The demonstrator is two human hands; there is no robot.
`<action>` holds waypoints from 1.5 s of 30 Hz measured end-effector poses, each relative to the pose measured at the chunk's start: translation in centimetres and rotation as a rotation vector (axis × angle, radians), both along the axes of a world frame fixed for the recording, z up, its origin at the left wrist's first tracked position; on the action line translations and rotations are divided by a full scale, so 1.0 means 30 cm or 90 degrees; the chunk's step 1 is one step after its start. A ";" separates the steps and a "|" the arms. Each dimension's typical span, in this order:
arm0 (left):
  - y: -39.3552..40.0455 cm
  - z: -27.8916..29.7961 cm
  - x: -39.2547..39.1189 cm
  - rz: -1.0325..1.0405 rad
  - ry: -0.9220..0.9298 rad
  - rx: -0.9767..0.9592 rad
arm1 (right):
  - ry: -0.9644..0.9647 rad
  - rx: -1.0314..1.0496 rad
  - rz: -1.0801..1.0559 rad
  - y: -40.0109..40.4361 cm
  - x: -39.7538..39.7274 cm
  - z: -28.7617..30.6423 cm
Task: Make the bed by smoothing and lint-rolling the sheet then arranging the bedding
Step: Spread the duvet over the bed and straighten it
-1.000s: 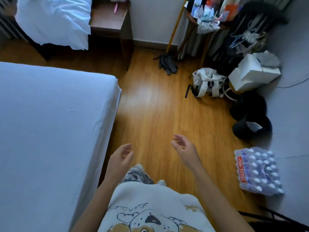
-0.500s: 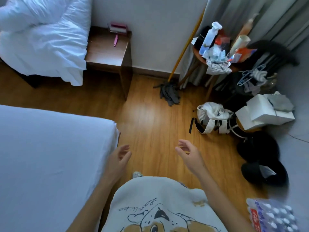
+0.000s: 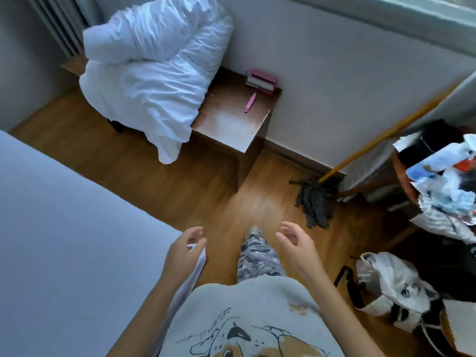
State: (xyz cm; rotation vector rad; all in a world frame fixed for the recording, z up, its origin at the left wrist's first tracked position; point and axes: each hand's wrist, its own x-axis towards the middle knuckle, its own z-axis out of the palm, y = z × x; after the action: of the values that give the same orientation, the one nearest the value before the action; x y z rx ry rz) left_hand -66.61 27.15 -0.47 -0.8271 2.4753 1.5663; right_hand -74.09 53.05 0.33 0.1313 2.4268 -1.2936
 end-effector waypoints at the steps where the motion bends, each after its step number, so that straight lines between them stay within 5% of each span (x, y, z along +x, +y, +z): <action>1: -0.020 -0.009 -0.073 0.023 -0.009 -0.008 | -0.002 0.002 0.028 -0.022 -0.113 -0.008; 11: -0.113 0.047 -0.572 0.213 -0.058 0.012 | 0.004 0.001 0.276 -0.368 -0.925 0.080; 20: -0.563 -0.019 -0.895 0.241 -0.089 0.010 | -0.037 0.022 0.318 -0.806 -1.235 0.014; 33: -1.638 0.071 -1.468 0.013 -0.074 -0.030 | -0.039 0.047 0.153 -1.624 -1.501 0.018; 45: -2.054 0.057 -2.118 -0.028 -0.044 -0.098 | 0.039 0.002 -0.126 -2.013 -2.082 -0.049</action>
State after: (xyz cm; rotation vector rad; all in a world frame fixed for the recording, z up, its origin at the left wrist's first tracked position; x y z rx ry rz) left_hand -130.16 -34.47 1.25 -0.8255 2.5717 1.3234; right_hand -136.56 -7.34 -1.15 0.3449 2.5207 -1.3954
